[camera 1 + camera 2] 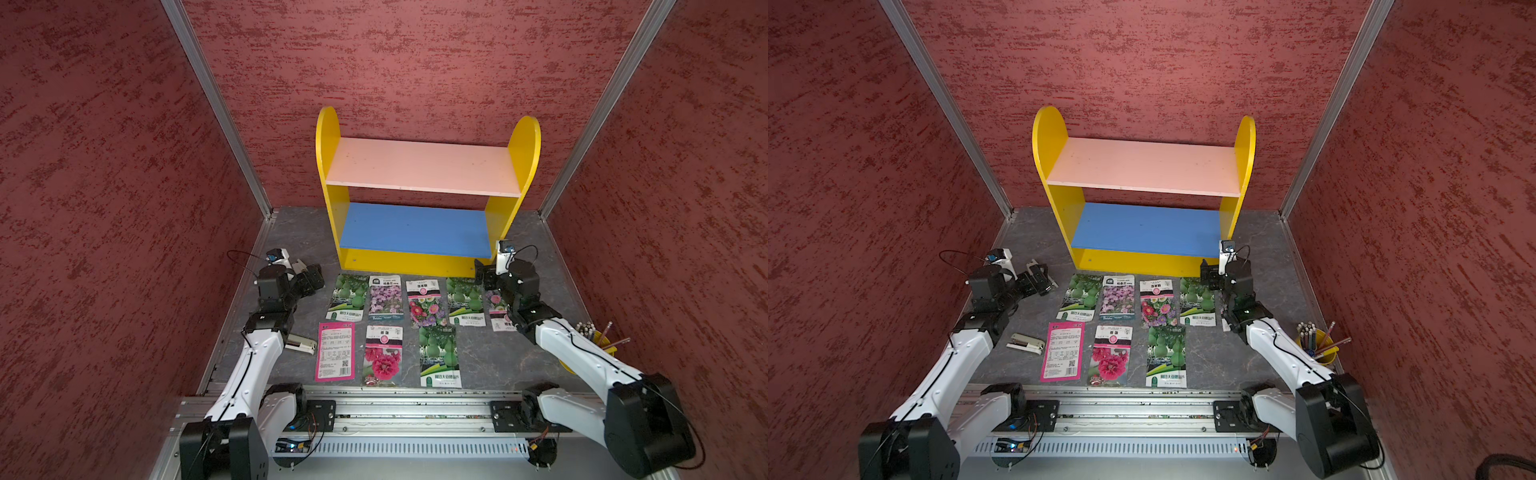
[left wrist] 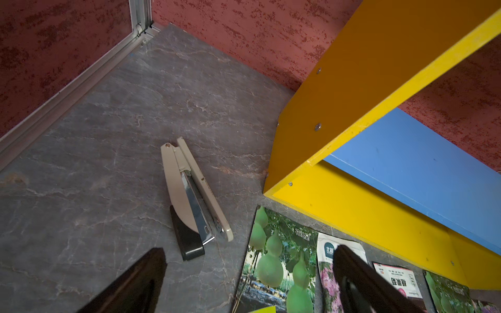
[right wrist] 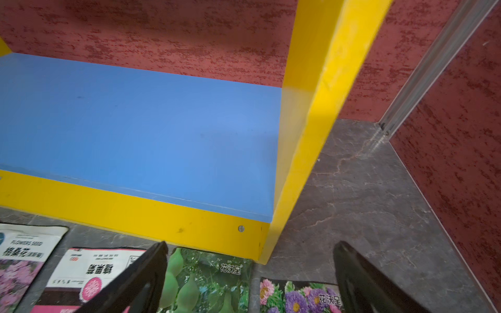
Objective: Take the seed bag off the shelf
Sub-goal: Reset both arms
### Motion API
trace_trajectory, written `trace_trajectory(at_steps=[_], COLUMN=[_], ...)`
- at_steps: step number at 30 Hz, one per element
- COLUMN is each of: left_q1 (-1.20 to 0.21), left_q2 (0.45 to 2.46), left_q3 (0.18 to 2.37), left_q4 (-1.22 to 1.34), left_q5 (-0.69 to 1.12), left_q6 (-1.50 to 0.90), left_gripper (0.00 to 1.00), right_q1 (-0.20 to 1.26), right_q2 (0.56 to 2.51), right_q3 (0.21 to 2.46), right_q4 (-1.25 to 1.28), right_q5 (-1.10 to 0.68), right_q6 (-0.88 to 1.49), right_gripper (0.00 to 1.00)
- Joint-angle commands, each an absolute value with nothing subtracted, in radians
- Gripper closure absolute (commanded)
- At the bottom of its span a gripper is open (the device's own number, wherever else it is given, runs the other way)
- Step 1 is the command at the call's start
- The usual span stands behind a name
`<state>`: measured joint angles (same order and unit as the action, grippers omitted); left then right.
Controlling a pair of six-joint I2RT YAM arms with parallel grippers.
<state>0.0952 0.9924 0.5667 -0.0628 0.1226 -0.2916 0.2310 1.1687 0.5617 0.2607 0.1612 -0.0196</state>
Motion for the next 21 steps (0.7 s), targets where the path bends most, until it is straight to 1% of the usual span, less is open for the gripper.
trace_trajectory(at_steps=[1,6,10,16,21], left_q1=[0.106,0.133,0.16,0.181,0.202], left_q2=[1.016,1.022,1.042,1.081,1.11], left_q3=[0.53,0.459,0.42,0.364,0.319], left_q4=[0.063,0.205,0.287,0.417,0.546], left_q5=[0.133,0.114,0.131,0.153,0.202], left_q6=[-0.23,-0.191,-0.173,-0.139,-0.134], left_gripper=[0.0,0.0,0.0,0.0,0.0], right_q1=[0.199,0.152,0.123,0.075,0.057], right_q2=[1.208,1.271,1.304,1.347,1.393], right_q3=[0.532,0.508,0.49,0.456,0.433], right_q4=[0.409,0.491,0.537,0.631,0.712], right_q5=[0.128,0.103,0.088,0.016,-0.022], right_q6=[-0.046,-0.058,-0.069,-0.066,-0.071], right_gripper=[0.02,0.02,0.02,0.02,0.02])
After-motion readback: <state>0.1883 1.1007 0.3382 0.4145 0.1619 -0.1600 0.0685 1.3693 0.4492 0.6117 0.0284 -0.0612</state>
